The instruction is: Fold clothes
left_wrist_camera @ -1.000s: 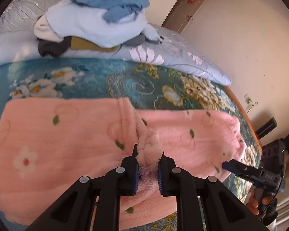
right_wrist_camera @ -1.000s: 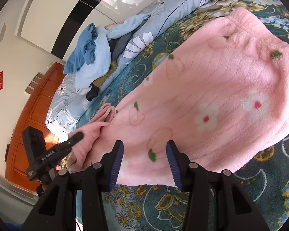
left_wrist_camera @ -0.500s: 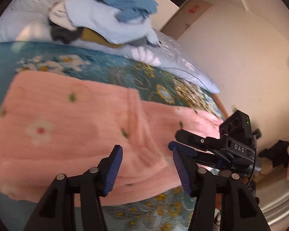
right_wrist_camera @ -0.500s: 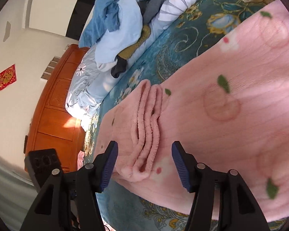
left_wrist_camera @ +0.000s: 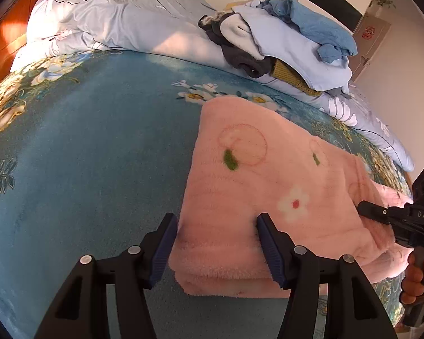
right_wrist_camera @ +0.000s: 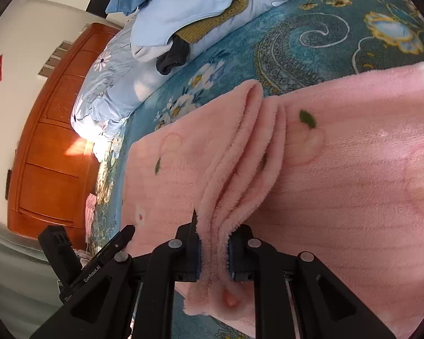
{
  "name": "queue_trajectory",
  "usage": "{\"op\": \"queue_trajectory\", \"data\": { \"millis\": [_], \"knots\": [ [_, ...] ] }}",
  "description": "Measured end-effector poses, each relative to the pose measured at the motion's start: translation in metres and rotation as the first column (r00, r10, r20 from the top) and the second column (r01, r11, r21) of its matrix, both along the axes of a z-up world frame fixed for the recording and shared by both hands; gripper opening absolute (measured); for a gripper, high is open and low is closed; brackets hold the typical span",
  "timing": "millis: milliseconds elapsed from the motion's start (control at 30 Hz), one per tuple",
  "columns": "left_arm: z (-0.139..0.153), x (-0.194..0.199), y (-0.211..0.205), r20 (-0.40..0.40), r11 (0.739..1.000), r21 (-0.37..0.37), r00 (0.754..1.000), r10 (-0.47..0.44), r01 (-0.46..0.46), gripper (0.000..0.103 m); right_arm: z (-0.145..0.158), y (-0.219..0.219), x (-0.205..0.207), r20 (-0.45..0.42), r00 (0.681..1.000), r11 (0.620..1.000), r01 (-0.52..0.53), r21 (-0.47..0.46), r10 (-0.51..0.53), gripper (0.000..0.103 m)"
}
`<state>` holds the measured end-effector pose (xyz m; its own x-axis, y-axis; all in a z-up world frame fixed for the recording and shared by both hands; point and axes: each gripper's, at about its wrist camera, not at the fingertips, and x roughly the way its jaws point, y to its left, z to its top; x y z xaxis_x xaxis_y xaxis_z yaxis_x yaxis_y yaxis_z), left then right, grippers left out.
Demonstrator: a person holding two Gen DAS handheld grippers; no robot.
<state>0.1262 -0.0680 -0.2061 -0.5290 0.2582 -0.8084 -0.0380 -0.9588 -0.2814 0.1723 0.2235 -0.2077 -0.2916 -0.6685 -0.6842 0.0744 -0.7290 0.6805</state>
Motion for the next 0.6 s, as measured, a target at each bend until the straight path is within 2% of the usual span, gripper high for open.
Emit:
{"op": "queue_trajectory", "data": {
  "millis": [33, 167, 233, 333, 400, 467, 600],
  "knots": [
    [0.0, 0.001, 0.0, 0.001, 1.0, 0.006, 1.0, -0.001, 0.001, 0.062, 0.007, 0.001, 0.002, -0.02, 1.0, 1.0, -0.004, 0.009, 0.004, 0.014],
    [0.002, 0.006, 0.005, 0.005, 0.998, 0.046, 0.999, -0.035, 0.035, 0.065, 0.045, 0.029, 0.02, -0.162, 0.986, 0.998, 0.02, -0.055, -0.029, 0.013],
    [0.003, 0.009, 0.01, 0.0, 0.998, 0.043, 0.999, -0.054, 0.054, 0.067, 0.044, 0.04, 0.023, -0.162, 0.986, 0.998, 0.037, -0.058, -0.046, 0.013],
    [0.0, 0.01, 0.019, 0.0, 0.997, -0.011, 0.997, -0.075, 0.075, 0.068, 0.013, 0.046, 0.021, -0.064, 0.996, 0.998, 0.055, 0.008, -0.054, 0.013],
    [-0.002, 0.011, 0.019, 0.005, 0.997, -0.012, 0.997, -0.074, 0.074, 0.068, -0.009, 0.054, 0.02, 0.001, 0.996, 0.996, 0.087, -0.016, -0.086, 0.013],
    [-0.002, 0.011, 0.019, 0.01, 0.997, -0.023, 0.997, -0.075, 0.075, 0.069, -0.022, 0.059, 0.02, 0.032, 0.994, 0.993, 0.11, -0.042, -0.108, 0.013],
    [-0.001, 0.01, 0.021, 0.018, 0.997, -0.033, 0.998, -0.068, 0.068, 0.07, -0.01, 0.058, 0.023, -0.01, 0.995, 0.995, 0.098, -0.006, -0.098, 0.013]
  ]
}}
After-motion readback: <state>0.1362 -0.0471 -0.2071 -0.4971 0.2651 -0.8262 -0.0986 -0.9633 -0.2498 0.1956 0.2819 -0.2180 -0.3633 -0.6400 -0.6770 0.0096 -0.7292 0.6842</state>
